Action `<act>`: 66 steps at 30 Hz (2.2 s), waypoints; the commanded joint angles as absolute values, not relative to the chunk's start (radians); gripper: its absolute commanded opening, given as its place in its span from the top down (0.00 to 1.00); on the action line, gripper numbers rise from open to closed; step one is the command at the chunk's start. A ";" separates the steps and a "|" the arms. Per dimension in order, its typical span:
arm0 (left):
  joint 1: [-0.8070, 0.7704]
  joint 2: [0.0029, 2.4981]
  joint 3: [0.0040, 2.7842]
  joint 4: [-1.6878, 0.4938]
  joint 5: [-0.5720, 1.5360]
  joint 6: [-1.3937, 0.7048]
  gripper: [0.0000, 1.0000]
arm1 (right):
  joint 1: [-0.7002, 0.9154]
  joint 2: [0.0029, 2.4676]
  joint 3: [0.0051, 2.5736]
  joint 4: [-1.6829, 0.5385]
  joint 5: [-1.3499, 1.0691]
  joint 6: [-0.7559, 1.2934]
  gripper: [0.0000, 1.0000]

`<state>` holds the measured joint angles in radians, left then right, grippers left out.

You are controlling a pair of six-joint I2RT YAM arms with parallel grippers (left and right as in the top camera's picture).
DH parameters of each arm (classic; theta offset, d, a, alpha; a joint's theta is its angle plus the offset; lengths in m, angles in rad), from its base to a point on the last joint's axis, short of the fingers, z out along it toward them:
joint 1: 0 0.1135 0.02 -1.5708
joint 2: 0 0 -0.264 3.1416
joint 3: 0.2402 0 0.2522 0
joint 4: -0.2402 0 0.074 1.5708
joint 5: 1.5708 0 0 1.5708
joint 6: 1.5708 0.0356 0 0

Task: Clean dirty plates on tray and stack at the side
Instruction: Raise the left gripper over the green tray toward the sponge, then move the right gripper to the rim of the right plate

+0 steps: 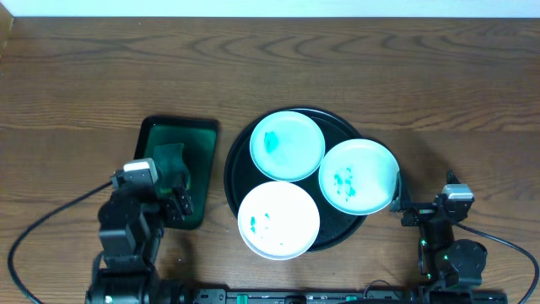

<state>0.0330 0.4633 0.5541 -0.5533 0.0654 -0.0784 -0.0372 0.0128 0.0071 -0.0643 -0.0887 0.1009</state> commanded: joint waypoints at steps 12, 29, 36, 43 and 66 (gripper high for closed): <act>0.038 0.916 0.986 -0.875 0.135 -0.084 0.15 | -0.045 0.013 0.006 -0.070 -0.080 0.088 0.01; 0.038 1.295 1.196 -1.221 0.125 -0.031 0.15 | -0.045 0.013 0.006 -0.070 -0.079 0.088 0.01; 0.038 1.313 1.196 -1.176 0.252 -0.032 0.15 | -0.045 0.013 0.006 -0.070 -0.080 0.088 0.01; 0.038 1.313 1.196 -1.166 0.254 -0.031 0.15 | -0.045 0.013 0.006 -0.068 -0.080 0.088 0.01; 0.038 1.313 1.196 -1.120 0.254 -0.039 0.15 | -0.045 0.045 0.028 -0.117 -0.079 -0.138 0.01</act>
